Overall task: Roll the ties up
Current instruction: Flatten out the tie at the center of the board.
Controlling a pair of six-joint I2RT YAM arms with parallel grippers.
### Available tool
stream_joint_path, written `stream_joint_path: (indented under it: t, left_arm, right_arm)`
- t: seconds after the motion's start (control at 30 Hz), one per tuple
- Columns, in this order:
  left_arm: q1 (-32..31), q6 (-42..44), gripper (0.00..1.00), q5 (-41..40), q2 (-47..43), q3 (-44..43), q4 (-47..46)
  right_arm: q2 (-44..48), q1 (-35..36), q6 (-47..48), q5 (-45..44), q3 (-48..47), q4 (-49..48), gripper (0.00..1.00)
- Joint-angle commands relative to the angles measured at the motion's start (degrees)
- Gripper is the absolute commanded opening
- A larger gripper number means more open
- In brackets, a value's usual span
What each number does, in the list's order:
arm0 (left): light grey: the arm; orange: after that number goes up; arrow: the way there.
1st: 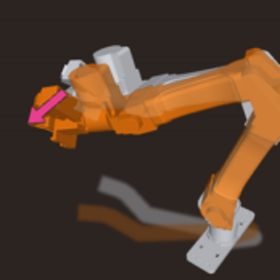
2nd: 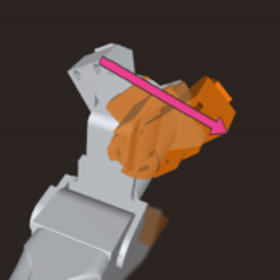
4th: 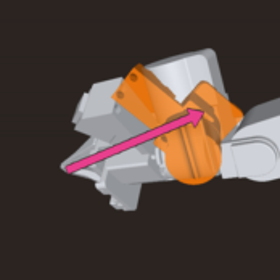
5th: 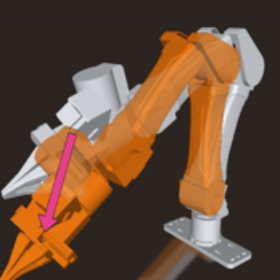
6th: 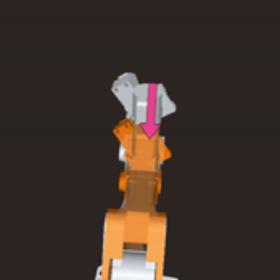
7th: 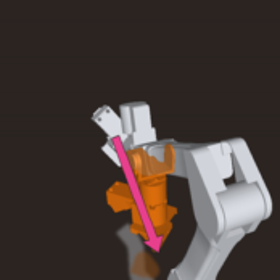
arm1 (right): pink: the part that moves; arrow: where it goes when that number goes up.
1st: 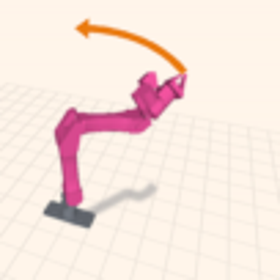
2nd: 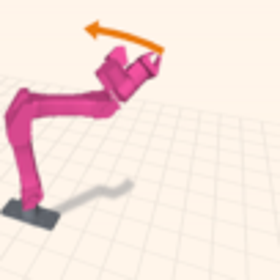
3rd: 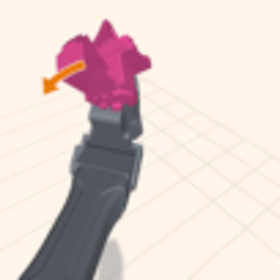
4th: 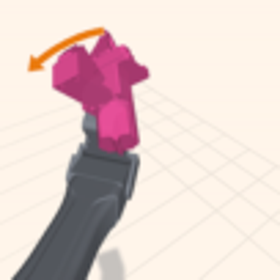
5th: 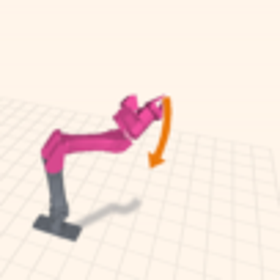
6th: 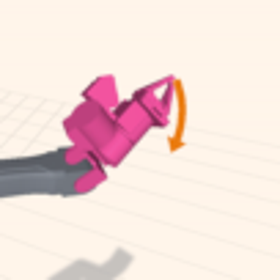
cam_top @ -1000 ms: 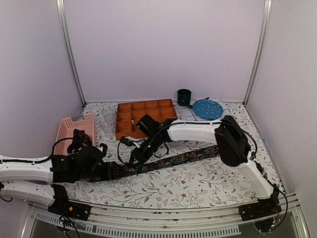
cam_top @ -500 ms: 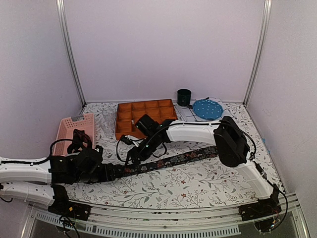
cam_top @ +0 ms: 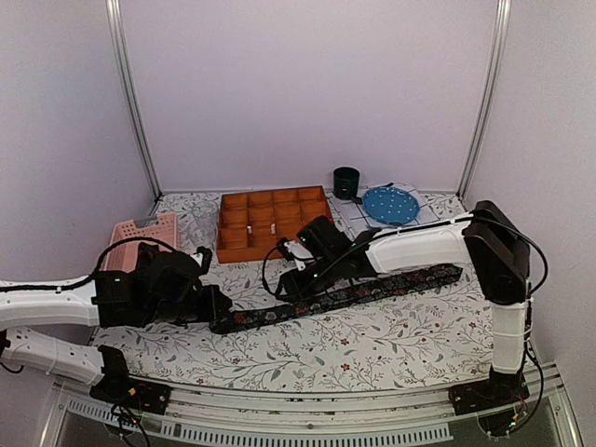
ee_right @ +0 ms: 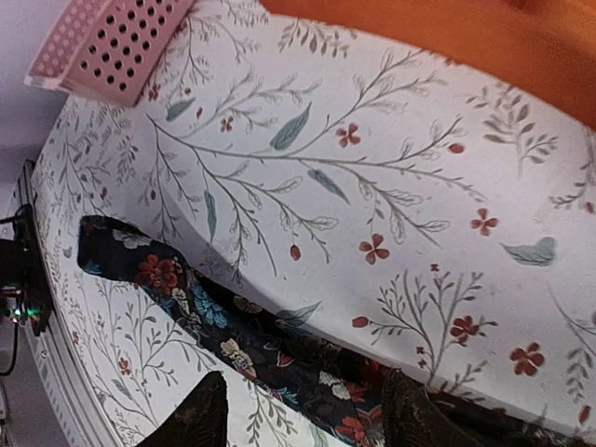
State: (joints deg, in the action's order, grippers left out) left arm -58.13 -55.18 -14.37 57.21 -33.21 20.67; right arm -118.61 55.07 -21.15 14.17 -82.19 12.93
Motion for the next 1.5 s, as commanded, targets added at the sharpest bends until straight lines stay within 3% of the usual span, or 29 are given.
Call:
stream_joint_path:
  t: [0.0, 0.23, 0.57, 0.93, 1.13, 1.47]
  left_arm:
    - [-2.9, 5.5, 0.00, 3.6, 7.4, -4.8, -5.2]
    - [-3.2, 6.8, 0.00, 4.3, 16.6, -5.1, -9.8]
    - [0.0, 3.9, 0.00, 0.4, 18.8, -0.6, -10.5]
    - [5.7, 0.3, 0.00, 1.4, 15.1, 8.0, -14.6]
    - [5.8, -0.2, 0.00, 3.3, 11.3, 11.0, -15.6]
    - [2.7, 4.2, 0.00, 4.9, 2.4, 5.7, -13.5]
  right_arm:
    - [19.2, -0.8, -7.0, -8.0, 8.9, -12.2, 0.55]
    - [25.6, -1.3, -9.1, -11.5, 16.2, -14.2, 0.55]
    - [28.0, -2.1, -11.7, -15.4, 21.8, -14.3, 0.52]
    - [30.3, -3.0, -15.5, -21.5, 29.0, -16.4, 0.49]
    - [32.6, -3.1, -16.4, -22.8, 31.6, -17.5, 0.48]
    - [36.7, -4.1, -15.2, -27.3, 32.6, -16.8, 0.48]
